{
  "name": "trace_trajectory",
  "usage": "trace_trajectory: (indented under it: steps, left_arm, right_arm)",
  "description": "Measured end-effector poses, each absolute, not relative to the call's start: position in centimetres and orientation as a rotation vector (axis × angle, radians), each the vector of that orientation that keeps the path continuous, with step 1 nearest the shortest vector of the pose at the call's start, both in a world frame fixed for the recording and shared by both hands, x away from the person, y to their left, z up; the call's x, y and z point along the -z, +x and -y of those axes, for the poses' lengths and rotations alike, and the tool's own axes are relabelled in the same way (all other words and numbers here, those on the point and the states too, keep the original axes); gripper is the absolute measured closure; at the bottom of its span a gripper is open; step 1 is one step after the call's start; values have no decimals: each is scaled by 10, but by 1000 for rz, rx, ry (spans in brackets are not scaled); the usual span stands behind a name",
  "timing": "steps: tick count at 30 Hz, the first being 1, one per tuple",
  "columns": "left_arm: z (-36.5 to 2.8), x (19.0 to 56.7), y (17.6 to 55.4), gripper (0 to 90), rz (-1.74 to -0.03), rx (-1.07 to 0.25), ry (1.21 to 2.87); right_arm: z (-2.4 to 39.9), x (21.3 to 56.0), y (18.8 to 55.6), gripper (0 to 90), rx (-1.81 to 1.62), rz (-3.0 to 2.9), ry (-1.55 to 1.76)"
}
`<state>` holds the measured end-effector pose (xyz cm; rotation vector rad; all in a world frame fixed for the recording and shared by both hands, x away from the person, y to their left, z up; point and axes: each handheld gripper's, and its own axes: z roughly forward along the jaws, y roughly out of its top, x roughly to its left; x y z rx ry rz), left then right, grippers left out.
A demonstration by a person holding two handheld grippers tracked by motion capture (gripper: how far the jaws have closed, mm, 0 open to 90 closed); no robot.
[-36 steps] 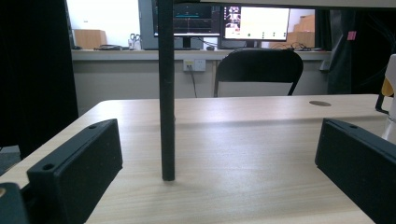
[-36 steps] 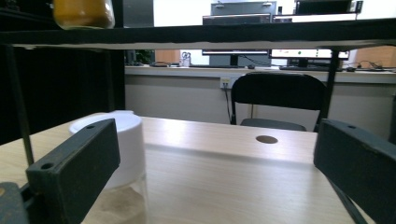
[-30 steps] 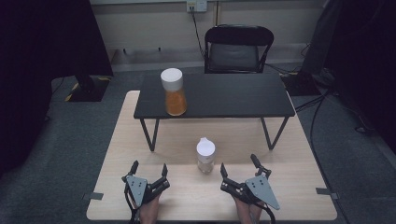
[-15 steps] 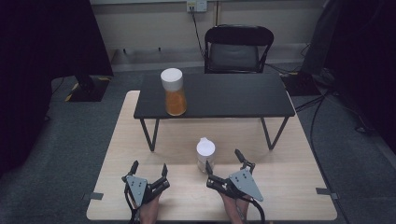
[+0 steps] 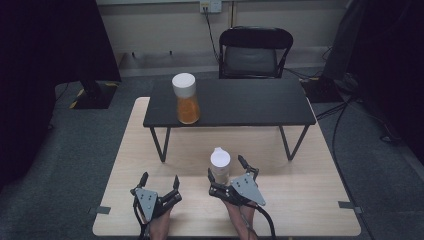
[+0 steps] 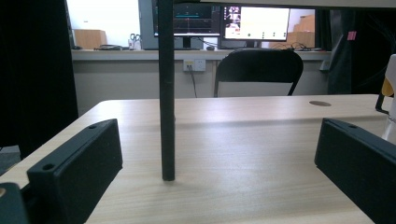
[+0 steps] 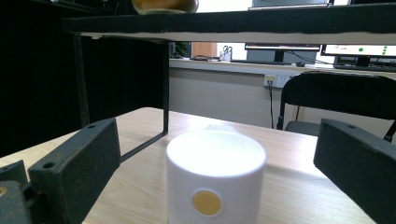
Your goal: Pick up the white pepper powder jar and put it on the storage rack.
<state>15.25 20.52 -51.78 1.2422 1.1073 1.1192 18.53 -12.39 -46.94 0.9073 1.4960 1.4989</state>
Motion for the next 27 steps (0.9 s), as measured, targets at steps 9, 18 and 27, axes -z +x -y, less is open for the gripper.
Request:
trace_trajectory:
  steps: [9, 18, 27]
  left_arm:
    - [-204, 518, 152, 2, -1114, -1126, 1238]
    - [-204, 518, 152, 3, -1114, -1127, 1239]
    - [-203, 518, 152, 6, -1116, -1128, 1237]
  right_arm:
    - [117, 475, 195, 0, -1478, -1529, 951]
    - [115, 483, 200, 54, -1465, -1555, 987]
    - [114, 484, 207, 172, -1476, -1562, 1029]
